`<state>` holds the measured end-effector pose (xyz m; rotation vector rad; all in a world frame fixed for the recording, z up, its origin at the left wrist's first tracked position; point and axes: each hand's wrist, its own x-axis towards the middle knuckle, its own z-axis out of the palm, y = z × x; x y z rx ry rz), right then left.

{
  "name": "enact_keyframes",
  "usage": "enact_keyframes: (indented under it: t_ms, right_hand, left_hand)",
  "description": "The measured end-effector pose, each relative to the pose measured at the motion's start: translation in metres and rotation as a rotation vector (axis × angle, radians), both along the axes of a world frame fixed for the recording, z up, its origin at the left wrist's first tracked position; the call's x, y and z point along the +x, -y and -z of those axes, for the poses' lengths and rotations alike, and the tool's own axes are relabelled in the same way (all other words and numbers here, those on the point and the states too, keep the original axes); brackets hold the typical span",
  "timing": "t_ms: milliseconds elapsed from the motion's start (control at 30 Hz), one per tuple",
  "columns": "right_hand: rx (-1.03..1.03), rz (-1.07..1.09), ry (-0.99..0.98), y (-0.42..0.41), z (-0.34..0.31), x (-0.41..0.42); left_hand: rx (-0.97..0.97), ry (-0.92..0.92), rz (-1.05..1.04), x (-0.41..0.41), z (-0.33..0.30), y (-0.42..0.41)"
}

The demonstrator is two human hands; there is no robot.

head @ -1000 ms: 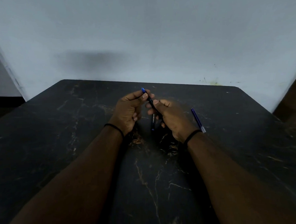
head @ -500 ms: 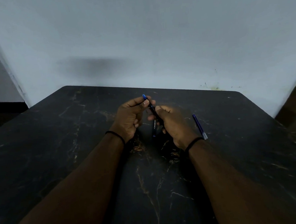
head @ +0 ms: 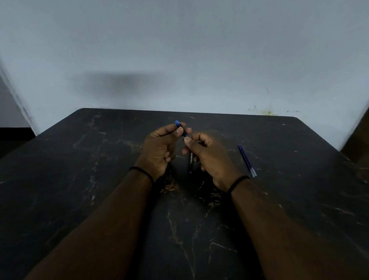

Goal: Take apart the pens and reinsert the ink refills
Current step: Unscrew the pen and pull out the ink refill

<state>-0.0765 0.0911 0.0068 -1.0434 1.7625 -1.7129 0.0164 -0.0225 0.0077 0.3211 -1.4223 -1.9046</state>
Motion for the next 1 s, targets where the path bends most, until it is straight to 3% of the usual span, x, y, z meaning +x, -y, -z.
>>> enact_keyframes:
  t_ms: [200,467,533,667,733,1000]
  right_hand:
    - [0.069,0.092,-0.265,-0.003,0.003,0.004]
    - [0.200,0.247,-0.894,-0.015,-0.006,-0.003]
    - [0.208,0.281,-0.909,-0.016,-0.007,-0.006]
    - [0.214,0.316,-0.877,-0.017,-0.005,-0.008]
    - [0.206,0.310,-0.845,-0.018,-0.005,-0.009]
    - [0.183,0.318,-0.759,-0.019,-0.003,-0.014]
  left_hand:
    - [0.001,0.013,-0.107,0.005,-0.008,-0.008]
    - [-0.017,-0.013,-0.486,-0.001,-0.013,0.001]
    - [-0.185,0.127,-0.603,-0.002,-0.010,0.005]
    - [-0.650,0.628,-0.723,0.003,0.003,0.009]
    - [-0.794,0.780,-0.790,0.004,0.006,0.006]
    - [-0.868,1.015,-0.688,-0.001,0.004,0.008]
